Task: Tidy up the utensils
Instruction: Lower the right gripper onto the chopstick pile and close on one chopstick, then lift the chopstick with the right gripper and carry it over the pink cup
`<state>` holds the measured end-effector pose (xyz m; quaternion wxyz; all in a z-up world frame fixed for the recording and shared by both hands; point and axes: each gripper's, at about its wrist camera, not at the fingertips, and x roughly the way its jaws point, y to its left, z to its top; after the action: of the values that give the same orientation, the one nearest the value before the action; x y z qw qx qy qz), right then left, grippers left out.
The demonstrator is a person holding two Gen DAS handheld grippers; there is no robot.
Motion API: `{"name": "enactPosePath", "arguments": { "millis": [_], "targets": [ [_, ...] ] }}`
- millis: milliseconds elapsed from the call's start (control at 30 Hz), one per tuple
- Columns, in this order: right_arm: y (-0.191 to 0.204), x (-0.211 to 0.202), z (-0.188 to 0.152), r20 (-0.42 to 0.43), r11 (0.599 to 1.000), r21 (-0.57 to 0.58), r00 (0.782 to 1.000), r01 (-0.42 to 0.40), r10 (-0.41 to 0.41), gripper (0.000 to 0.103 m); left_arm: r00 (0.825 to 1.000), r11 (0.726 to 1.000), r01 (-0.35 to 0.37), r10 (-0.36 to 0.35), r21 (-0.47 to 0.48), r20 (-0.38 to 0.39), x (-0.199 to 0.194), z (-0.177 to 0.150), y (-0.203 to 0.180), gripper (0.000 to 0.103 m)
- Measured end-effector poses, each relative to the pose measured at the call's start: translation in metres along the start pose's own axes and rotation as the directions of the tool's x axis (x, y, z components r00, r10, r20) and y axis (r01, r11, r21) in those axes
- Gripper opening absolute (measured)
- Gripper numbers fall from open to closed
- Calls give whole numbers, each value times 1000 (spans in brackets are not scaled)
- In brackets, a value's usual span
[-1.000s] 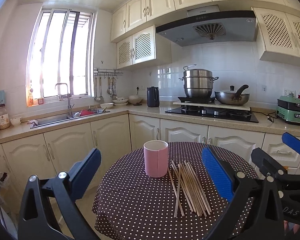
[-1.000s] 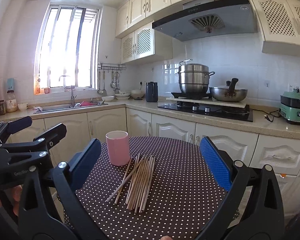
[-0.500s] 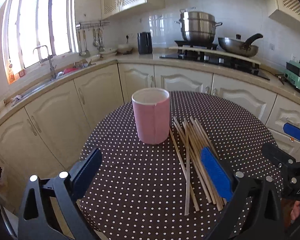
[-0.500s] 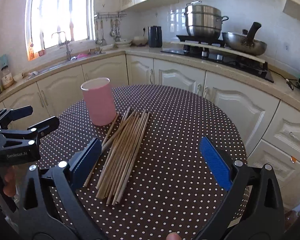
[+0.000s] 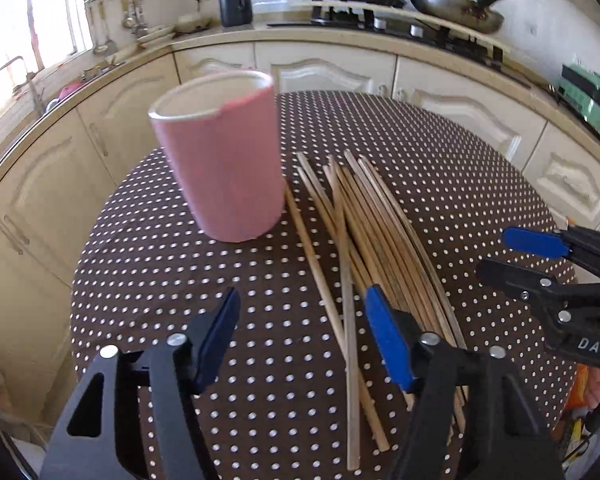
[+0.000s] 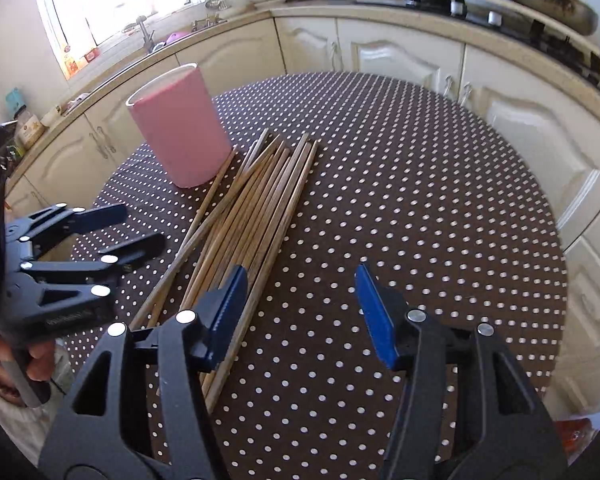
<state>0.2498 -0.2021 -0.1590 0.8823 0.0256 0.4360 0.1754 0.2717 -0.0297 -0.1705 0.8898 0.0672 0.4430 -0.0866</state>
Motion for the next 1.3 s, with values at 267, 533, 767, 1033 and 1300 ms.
{"name": "enactPosePath", "arguments": {
  "millis": [267,533,767,1033,1300],
  "targets": [
    [-2,16,5,-75,999,2,996,-43,43,52,995,998,62,-64,-21,-80,25,8,-7,30],
    [-7,32,13,-121,999,3,991,-54,54,52,987,993,115,-117,-28,-112,41,13,-16,7],
    [-12,40,24,-162,997,21,984,-71,73,42,981,984,156,-164,-81,-101,42,12,-6,5],
    [-10,58,42,-225,996,59,971,-72,84,36,987,984,145,-151,-100,-57,17,2,17,5],
    [9,75,58,-283,999,-13,958,37,-39,33,988,994,75,-86,-85,-131,25,-10,30,6]
  ]
}}
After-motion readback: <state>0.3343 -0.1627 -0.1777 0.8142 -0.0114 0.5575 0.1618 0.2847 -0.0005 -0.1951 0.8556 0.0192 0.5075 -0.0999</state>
